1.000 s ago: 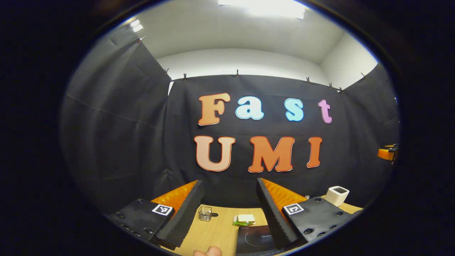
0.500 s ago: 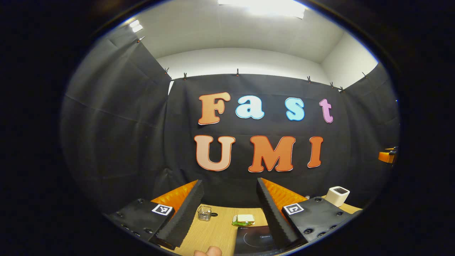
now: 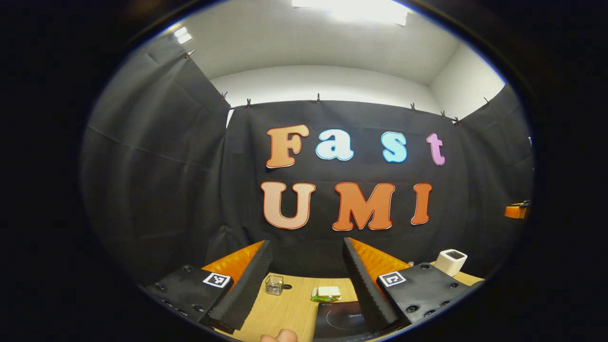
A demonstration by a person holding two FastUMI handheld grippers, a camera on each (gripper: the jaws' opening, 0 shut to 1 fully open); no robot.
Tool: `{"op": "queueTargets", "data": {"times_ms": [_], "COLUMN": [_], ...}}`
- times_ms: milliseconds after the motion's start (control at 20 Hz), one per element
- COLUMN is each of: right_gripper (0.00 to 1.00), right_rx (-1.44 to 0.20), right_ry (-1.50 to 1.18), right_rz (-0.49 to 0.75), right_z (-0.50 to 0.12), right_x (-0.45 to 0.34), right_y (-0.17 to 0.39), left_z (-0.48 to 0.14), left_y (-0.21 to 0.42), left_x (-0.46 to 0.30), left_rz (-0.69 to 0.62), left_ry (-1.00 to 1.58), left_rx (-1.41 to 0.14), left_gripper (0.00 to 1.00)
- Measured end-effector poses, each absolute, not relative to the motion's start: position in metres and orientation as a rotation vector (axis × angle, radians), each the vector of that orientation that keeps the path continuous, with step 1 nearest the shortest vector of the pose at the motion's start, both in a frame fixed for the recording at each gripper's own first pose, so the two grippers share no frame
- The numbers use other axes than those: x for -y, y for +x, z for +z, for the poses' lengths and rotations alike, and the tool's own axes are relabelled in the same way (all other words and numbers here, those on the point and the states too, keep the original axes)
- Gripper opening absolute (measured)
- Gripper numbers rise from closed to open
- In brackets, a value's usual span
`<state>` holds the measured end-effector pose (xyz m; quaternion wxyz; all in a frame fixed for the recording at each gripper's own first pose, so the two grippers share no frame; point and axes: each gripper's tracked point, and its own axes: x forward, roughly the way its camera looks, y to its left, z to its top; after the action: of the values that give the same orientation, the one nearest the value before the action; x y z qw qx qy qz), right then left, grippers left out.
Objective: First push the handle of the pot to place it horizontally, then grasp the pot with both hands and set it on the induction cooktop.
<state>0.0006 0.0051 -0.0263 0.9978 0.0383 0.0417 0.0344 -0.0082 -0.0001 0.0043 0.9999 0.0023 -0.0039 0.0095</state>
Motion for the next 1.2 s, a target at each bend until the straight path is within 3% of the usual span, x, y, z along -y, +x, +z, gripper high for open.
{"op": "queueTargets", "data": {"times_ms": [50, 300, 500, 1200], "right_gripper": [0.51, 0.16, 0.0, 0.0], "right_rx": [-0.083, -0.107, -0.16, -0.396], "right_ry": [0.067, 0.04, 0.016, -0.053], "right_rz": [0.054, 0.036, 0.04, 0.195], "right_z": [-0.029, -0.045, -0.072, -0.2], "right_x": [-0.001, -0.005, -0.012, -0.067], "right_y": [0.0, -0.005, -0.006, -0.045], "left_z": [0.005, 0.004, 0.0, -0.012], "left_y": [-0.008, -0.011, -0.013, -0.014], "left_x": [-0.002, -0.008, -0.012, -0.005], "left_rz": [0.021, 0.029, 0.035, 0.041], "left_ry": [0.006, 0.006, -0.005, 0.001], "left_rx": [0.009, 0.011, 0.006, -0.022], "left_gripper": [0.96, 0.98, 0.98, 0.98]}}
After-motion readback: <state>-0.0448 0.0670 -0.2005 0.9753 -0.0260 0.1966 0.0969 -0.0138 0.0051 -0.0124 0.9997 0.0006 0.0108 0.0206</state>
